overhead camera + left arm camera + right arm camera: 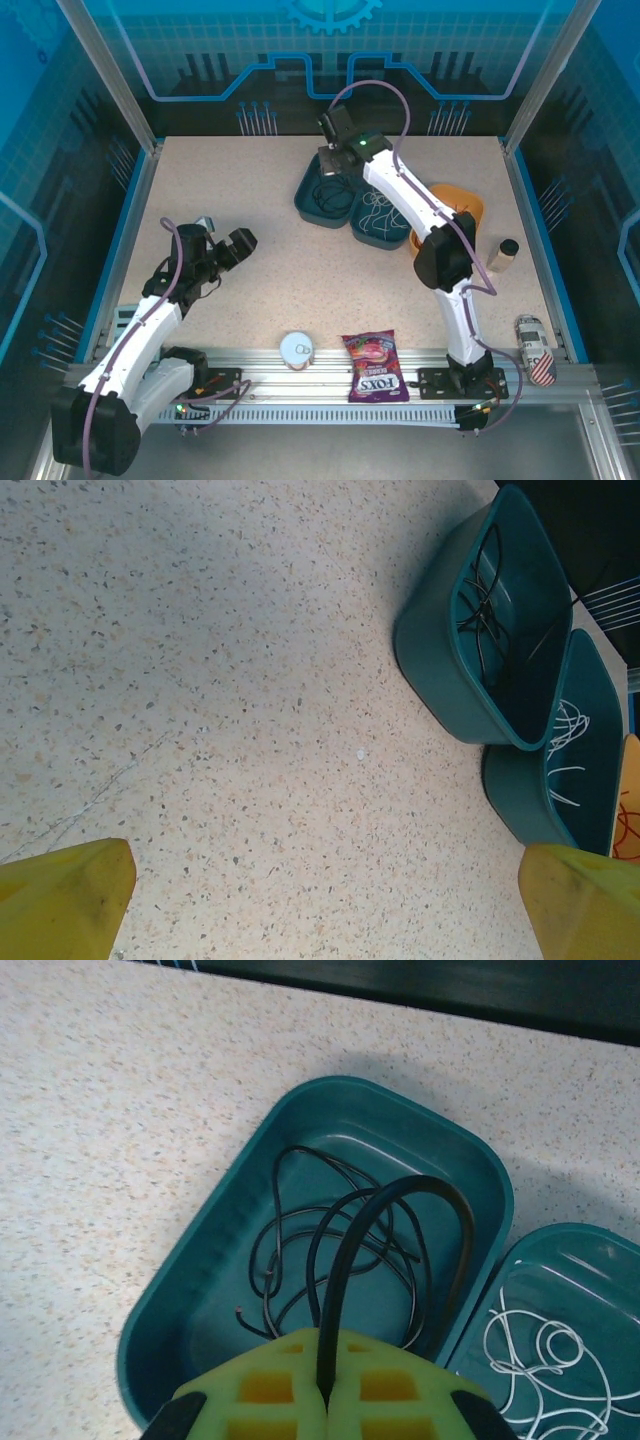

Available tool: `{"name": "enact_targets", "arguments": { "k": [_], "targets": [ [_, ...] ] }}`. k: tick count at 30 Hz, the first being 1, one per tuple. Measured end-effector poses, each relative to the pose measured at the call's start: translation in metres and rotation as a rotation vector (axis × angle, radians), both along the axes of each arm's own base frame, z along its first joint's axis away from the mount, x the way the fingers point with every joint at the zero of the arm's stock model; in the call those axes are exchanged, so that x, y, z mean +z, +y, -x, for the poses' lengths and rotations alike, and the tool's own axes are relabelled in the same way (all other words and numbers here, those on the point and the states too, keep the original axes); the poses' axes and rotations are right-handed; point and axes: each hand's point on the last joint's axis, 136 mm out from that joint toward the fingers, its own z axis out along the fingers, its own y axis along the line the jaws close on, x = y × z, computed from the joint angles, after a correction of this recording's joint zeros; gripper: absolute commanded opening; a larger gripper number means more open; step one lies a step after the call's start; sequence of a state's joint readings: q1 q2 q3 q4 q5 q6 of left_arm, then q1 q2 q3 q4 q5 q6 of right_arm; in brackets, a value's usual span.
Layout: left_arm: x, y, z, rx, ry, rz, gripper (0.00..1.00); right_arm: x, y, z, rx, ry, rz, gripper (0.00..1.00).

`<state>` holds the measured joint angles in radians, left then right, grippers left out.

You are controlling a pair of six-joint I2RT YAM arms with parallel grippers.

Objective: Untangle the cables

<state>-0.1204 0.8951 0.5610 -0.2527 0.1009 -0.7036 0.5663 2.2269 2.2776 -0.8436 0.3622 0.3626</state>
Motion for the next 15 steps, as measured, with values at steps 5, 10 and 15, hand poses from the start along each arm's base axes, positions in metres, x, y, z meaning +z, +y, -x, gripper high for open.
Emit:
{"name": "enact_targets", "arguments": {
  "k": [5, 10, 15],
  "targets": [
    [0.001, 0.000, 0.002, -0.002, -0.001, -0.003, 0.99, -0.035, 0.005, -0.007, 0.003, 0.045, 0.026, 0.00],
    [0.003, 0.000, 0.003, -0.004, -0.010, -0.004, 0.99, -0.066, 0.010, -0.007, 0.013, 0.100, 0.029, 0.01],
    [0.003, 0.000, 0.003, -0.005, -0.008, -0.005, 0.99, -0.090, 0.017, 0.000, 0.033, 0.164, 0.001, 0.04]
  ]
}}
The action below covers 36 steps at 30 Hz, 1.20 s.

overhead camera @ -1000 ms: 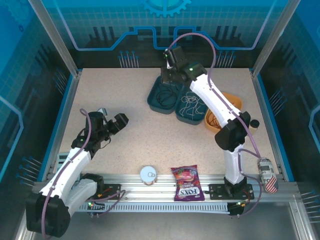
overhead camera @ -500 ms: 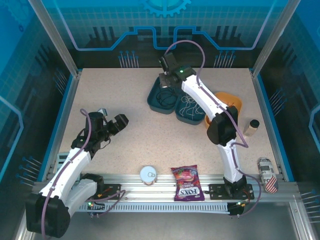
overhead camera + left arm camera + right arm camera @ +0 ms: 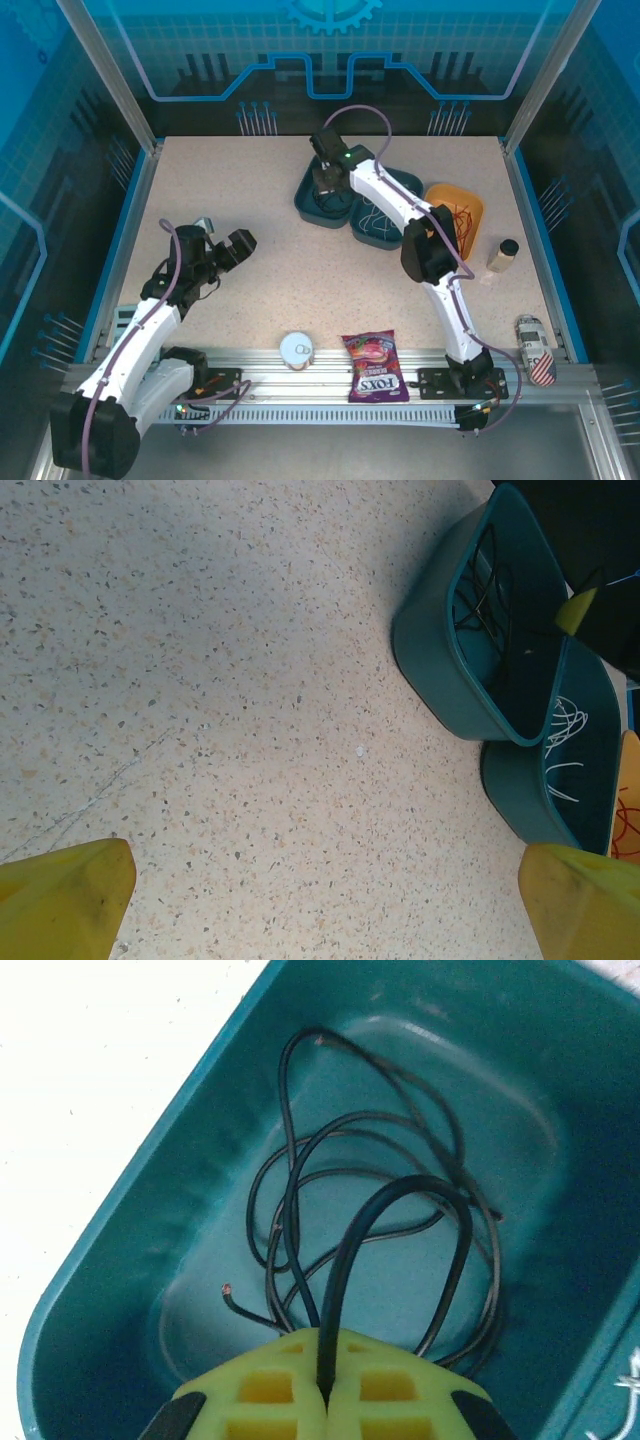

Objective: Untangle the cables

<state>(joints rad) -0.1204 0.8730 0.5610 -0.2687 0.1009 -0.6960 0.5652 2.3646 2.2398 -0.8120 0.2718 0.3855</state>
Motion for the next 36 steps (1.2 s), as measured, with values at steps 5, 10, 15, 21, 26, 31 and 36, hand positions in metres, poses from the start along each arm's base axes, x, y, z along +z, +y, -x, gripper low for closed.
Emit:
{"name": "enact_targets", "arguments": {
  "k": [5, 10, 15, 21, 26, 31, 36],
  "targets": [
    [0.000, 0.000, 0.000, 0.000, 0.000, 0.000, 0.99, -0.008, 0.005, 0.005, 0.003, 0.033, -0.035, 0.23],
    [-0.001, 0.000, 0.001, -0.007, 0.001, -0.009, 0.99, -0.013, 0.006, 0.011, 0.007, 0.061, -0.044, 0.47],
    [-0.003, 0.001, 0.002, -0.010, 0.009, -0.017, 0.99, 0.005, -0.002, 0.029, 0.001, 0.084, -0.058, 0.57],
    [0.004, 0.004, -0.001, 0.004, -0.006, -0.037, 0.99, 0.068, -0.021, 0.063, -0.016, 0.028, -0.124, 0.73],
    [0.015, 0.011, -0.004, 0.013, -0.046, -0.090, 0.99, 0.112, -0.047, 0.099, -0.024, -0.058, -0.169, 0.83],
    [0.024, 0.027, -0.002, 0.049, -0.100, -0.191, 0.99, 0.128, -0.086, 0.134, -0.061, -0.138, -0.149, 1.00],
    [0.025, 0.047, 0.005, 0.102, -0.175, -0.309, 0.99, 0.125, -0.138, 0.165, -0.153, -0.206, -0.111, 1.00]
  ]
}}
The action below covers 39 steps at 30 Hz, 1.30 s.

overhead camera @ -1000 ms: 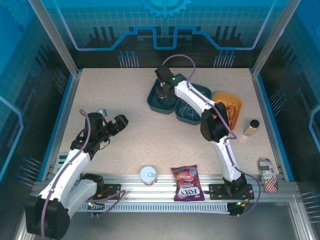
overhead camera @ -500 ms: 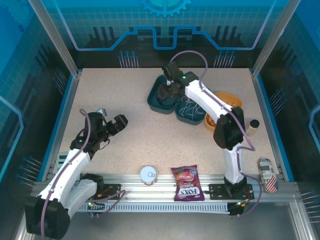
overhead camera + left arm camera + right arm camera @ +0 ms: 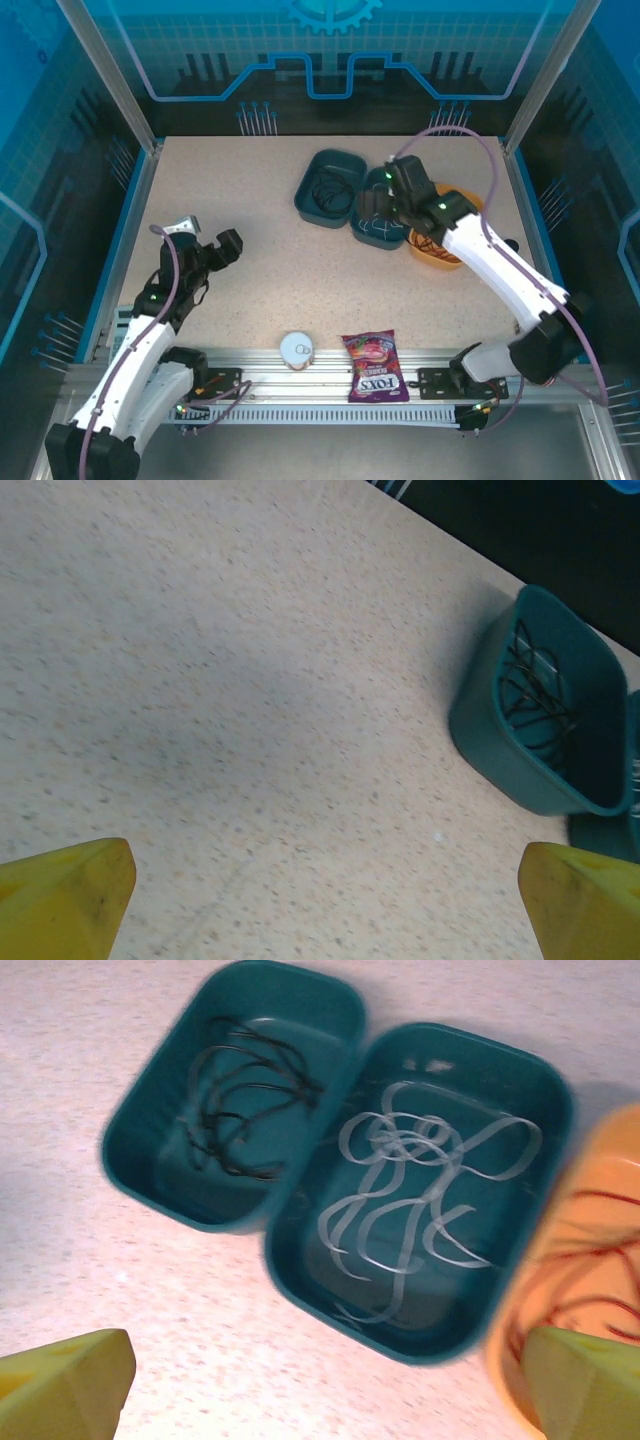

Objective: Untangle the cables

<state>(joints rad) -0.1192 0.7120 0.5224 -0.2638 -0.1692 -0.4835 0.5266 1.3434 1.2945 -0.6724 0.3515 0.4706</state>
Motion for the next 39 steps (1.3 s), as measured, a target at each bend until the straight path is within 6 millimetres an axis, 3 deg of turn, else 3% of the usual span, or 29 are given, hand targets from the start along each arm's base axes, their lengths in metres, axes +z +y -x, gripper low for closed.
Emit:
{"name": "enact_targets", "arguments": {
  "k": [8, 13, 17, 23, 29, 34, 39],
  "targets": [
    [-0.023, 0.030, 0.003, 0.083, -0.056, -0.195, 0.99, -0.019, -0.086, 0.025, -0.221, -0.109, 0.091, 1.00],
    [-0.050, 0.038, 0.000, 0.087, -0.081, -0.303, 0.99, -0.064, -0.113, 0.031, -0.257, -0.120, 0.174, 1.00],
    [-0.062, 0.040, -0.005, 0.070, -0.089, -0.369, 0.99, -0.083, -0.124, 0.032, -0.264, -0.112, 0.208, 1.00],
    [-0.054, 0.038, -0.015, 0.047, -0.178, -0.404, 0.99, -0.074, -0.129, 0.019, -0.263, -0.189, 0.215, 1.00],
    [-0.059, 0.041, -0.028, 0.022, -0.201, -0.380, 0.99, -0.070, -0.131, 0.013, -0.261, -0.227, 0.220, 1.00],
    [-0.073, 0.043, -0.040, -0.005, -0.185, -0.340, 0.99, -0.064, -0.132, 0.013, -0.259, -0.256, 0.217, 1.00],
    [-0.067, 0.039, -0.054, -0.033, -0.222, -0.321, 0.99, -0.059, -0.130, 0.020, -0.239, -0.310, 0.194, 1.00]
  ]
}}
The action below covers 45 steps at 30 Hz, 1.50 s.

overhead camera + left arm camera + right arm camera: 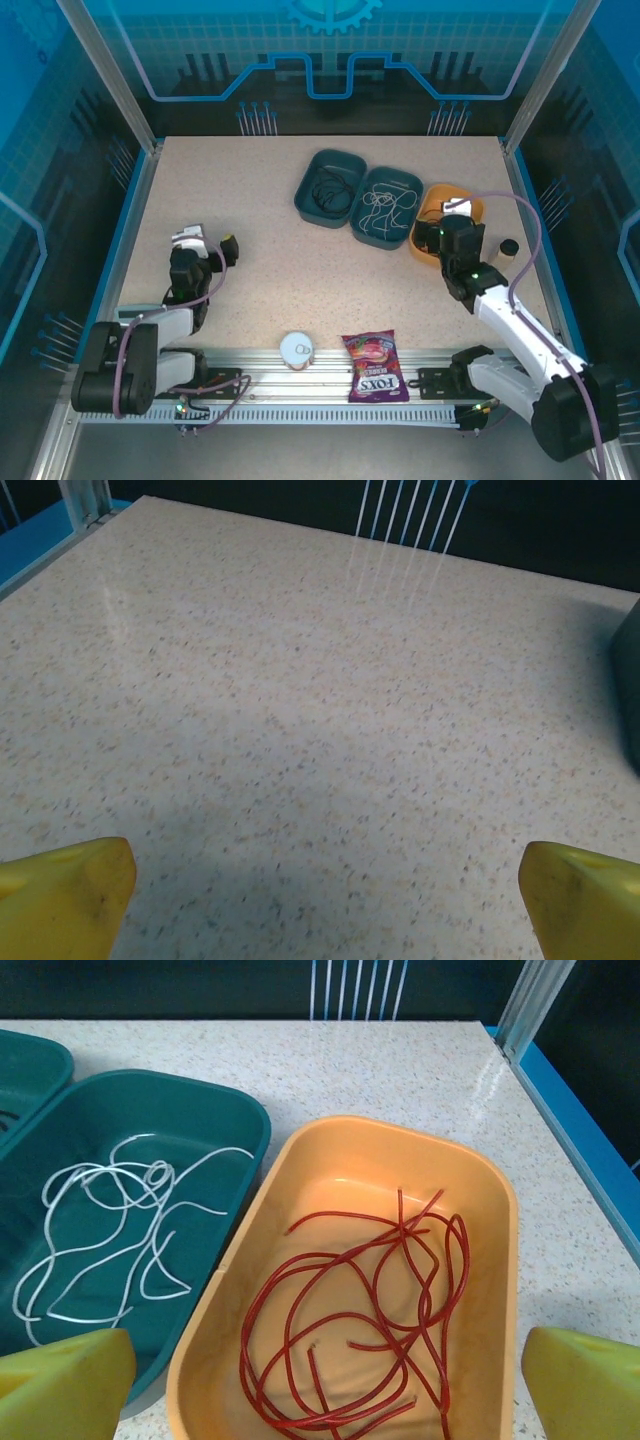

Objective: Untangle the cables

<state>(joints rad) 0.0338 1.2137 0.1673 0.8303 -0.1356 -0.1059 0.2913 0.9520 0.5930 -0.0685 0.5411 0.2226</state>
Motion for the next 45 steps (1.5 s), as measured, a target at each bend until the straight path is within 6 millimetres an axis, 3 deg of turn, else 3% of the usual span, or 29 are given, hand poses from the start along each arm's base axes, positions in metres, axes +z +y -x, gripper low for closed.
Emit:
{"name": "enact_targets", "arguments": {
  "k": [9, 18, 22, 26, 30, 38, 45],
  "targets": [
    [0.005, -0.008, -0.017, -0.069, -0.051, 0.010, 0.99, 0.006, 0.002, 0.008, 0.035, -0.075, -0.018, 1.00],
    [-0.030, -0.013, -0.027, -0.159, -0.001, 0.061, 0.99, -0.008, 0.006, 0.006, 0.076, -0.106, 0.010, 1.00],
    [-0.019, -0.018, -0.041, -0.211, -0.017, 0.062, 0.99, -0.008, 0.005, -0.002, 0.088, -0.124, 0.039, 1.00],
    [-0.004, -0.031, -0.058, -0.257, -0.033, 0.028, 0.99, -0.032, -0.002, -0.011, 0.090, -0.104, 0.054, 1.00],
    [-0.008, -0.036, -0.057, -0.270, -0.010, 0.025, 0.99, -0.060, -0.011, -0.015, 0.084, -0.067, 0.048, 1.00],
    [-0.014, -0.036, -0.055, -0.274, 0.016, 0.014, 0.99, -0.090, -0.013, -0.036, 0.115, -0.046, 0.012, 1.00],
    [-0.014, -0.036, -0.055, -0.275, 0.017, 0.014, 0.99, -0.100, -0.011, -0.058, 0.154, -0.105, -0.023, 1.00]
  ]
}}
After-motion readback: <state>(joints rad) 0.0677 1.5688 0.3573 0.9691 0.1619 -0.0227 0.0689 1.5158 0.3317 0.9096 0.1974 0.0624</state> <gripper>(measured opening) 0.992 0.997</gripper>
